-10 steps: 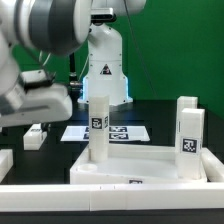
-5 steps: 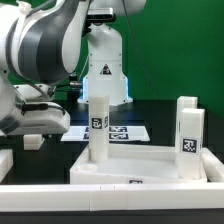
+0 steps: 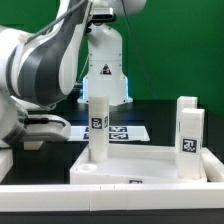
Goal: Assemble desk
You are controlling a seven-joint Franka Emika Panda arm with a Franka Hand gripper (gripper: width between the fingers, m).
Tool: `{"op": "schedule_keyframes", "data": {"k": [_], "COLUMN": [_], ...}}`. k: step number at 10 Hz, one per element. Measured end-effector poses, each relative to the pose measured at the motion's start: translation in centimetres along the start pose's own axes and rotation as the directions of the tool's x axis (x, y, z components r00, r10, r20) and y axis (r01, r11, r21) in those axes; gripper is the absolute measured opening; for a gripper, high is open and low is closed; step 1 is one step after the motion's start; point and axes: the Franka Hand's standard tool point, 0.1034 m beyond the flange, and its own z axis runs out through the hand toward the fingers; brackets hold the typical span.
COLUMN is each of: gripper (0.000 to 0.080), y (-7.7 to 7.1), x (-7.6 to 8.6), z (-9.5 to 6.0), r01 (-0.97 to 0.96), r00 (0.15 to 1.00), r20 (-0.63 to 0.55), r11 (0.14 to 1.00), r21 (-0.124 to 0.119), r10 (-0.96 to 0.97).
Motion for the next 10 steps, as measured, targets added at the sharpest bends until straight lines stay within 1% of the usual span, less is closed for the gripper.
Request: {"op": "schedule_keyframes", "data": {"k": [1,2,3,4,5,10], "gripper": [0.0649,0.0533,0.0385,0.0385,0.0285,0.0285], "y": [0.03,0.04,0.04,0.05,0.05,0.05], "x": [0.03,0.03,0.03,0.03,0.04,0.04], "z": [-0.01,0.03,0.04,0.04,0.03,0.03], "r01": [0.000,0.000,0.000,0.000,0.000,0.000], "r00": [1.000,1.000,1.000,1.000,1.000,1.000], "r20": [-0.001,-0.001,-0.001,-0.001,-0.001,-0.001], "r11": [1.000,1.000,1.000,1.000,1.000,1.000], "r21": [0.000,0.000,0.000,0.000,0.000,0.000], "r10": [0.000,0.000,0.000,0.000,0.000,0.000]}}
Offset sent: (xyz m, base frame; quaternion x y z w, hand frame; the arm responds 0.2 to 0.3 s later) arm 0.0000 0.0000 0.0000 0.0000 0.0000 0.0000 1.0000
